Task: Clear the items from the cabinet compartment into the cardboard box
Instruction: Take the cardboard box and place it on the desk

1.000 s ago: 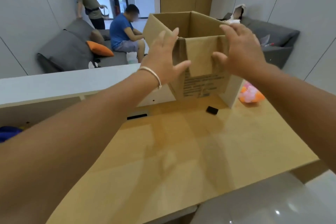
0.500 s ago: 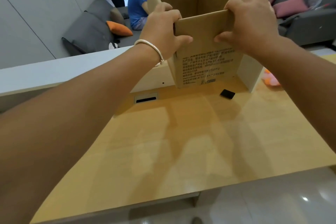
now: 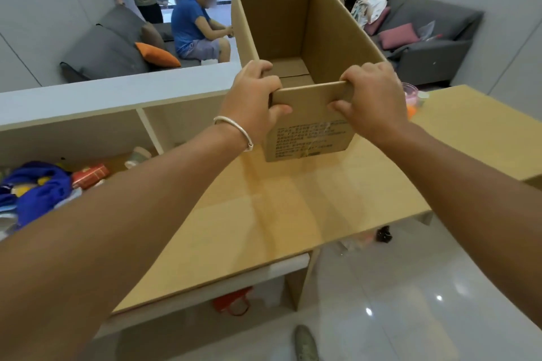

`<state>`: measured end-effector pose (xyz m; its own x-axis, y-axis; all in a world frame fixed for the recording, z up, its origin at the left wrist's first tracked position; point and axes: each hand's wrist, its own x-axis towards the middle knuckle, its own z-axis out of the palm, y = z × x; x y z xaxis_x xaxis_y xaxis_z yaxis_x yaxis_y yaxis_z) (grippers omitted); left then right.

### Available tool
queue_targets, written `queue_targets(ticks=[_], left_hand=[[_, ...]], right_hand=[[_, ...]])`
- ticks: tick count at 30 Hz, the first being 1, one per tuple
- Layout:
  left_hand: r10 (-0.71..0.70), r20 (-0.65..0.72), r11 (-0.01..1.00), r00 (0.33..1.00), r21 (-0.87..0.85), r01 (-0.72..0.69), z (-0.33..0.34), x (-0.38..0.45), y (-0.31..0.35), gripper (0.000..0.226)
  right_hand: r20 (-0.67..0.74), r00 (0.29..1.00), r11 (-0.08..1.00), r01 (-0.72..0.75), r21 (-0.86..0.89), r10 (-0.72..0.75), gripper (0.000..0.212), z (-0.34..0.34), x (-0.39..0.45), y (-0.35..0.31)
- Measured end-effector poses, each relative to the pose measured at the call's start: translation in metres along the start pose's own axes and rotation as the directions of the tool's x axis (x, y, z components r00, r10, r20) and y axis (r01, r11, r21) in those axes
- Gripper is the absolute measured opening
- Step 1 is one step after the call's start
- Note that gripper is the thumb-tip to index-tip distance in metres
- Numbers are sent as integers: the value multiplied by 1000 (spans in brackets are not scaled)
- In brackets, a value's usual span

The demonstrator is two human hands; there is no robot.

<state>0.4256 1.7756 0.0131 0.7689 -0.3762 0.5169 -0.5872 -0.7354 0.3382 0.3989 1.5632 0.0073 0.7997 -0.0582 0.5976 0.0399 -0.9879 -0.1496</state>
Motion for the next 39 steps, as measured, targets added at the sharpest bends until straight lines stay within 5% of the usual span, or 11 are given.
queue_targets(ticks=[12,19,39], left_hand=[[44,18,997,999,-67,-43,-5,-139,24,12],[-38,140,986,989,-154,60,33,-184,17,18],[-224,267,964,937,-84,254,188,-73,-39,18]], right_hand=[[-34,999,999,-36,14,36,30,-30,-145,-31],[115,992,999,-52,-3,52,36,-7,-192,-21],[293,954,996,-77,47,59,30,155,-109,79]])
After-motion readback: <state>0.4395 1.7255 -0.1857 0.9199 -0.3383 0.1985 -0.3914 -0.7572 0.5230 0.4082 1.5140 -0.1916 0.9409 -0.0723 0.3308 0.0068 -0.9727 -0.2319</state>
